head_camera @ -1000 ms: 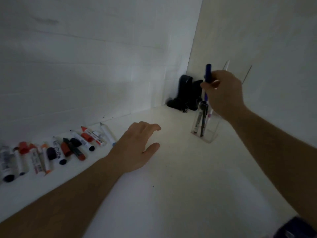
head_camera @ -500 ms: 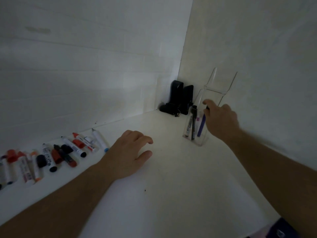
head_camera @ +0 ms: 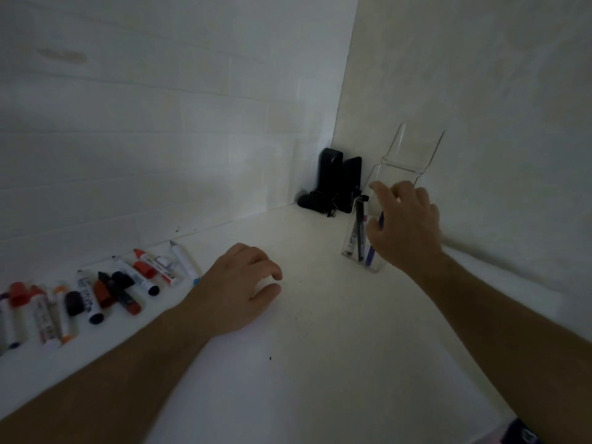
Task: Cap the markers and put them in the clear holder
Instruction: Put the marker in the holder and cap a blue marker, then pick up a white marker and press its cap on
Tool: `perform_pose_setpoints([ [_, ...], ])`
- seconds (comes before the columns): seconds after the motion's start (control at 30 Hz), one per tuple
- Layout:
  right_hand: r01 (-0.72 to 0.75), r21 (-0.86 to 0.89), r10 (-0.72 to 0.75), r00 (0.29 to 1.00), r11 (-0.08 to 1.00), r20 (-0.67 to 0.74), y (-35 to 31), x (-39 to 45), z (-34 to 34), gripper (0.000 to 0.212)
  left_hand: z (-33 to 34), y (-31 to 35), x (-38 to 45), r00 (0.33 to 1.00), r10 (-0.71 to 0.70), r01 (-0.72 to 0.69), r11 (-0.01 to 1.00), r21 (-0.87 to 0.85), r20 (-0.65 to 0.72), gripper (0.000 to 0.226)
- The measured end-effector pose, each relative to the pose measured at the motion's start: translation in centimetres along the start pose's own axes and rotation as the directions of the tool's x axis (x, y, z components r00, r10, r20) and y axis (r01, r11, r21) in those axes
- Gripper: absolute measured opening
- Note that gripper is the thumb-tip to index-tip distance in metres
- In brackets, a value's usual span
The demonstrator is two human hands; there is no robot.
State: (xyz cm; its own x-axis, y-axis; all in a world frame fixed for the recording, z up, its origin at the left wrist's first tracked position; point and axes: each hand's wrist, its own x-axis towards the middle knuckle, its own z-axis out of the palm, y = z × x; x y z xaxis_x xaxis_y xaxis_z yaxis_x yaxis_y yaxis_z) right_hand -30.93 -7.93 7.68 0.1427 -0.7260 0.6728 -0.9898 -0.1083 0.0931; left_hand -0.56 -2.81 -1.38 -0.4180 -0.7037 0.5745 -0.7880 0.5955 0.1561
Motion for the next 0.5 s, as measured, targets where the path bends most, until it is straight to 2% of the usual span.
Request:
perform_pose_setpoints([
  [0.03, 0.030, 0.061, -0.028, 0.999, 0.998, -0.028, -1.2, -0.5, 0.1, 0.060, -0.3, 0.0, 0.0, 1.000, 0.013, -0.013, 1.000, 0.012, 0.004, 0.019],
  [0.1, 0.079, 0.278, -0.089, 0.996, 0.957, 0.026, -4.1, -1.5, 0.7, 0.056, -1.0, -0.2, 0.1, 1.000, -0.008, 0.007, 0.997, 0.071, 0.007, 0.020],
  [0.17, 0.055, 0.494, -0.144, 0.979, 0.868, 0.143, -7.7, -2.5, 1.6, 0.050, -2.6, -0.7, 0.3, 0.982, -0.177, 0.185, 0.966, 0.183, -0.060, 0.024],
  [0.23, 0.050, 0.600, -0.225, 0.949, 0.798, 0.220, -11.1, -3.0, 2.9, 0.044, -4.5, -2.0, 0.3, 0.906, -0.371, 0.414, 0.878, 0.241, -0.204, 0.028],
  [0.33, 0.061, 0.714, -0.364, 0.889, 0.698, 0.279, -16.1, -3.0, 4.7, 0.042, -7.1, -4.6, -0.5, 0.787, -0.515, 0.606, 0.748, 0.269, -0.341, 0.033],
  [0.5, 0.122, 0.801, -0.531, 0.804, 0.587, 0.266, -22.7, -2.4, 5.6, 0.040, -8.7, -7.1, -1.8, 0.634, -0.699, 0.773, 0.558, 0.303, -0.330, 0.041],
])
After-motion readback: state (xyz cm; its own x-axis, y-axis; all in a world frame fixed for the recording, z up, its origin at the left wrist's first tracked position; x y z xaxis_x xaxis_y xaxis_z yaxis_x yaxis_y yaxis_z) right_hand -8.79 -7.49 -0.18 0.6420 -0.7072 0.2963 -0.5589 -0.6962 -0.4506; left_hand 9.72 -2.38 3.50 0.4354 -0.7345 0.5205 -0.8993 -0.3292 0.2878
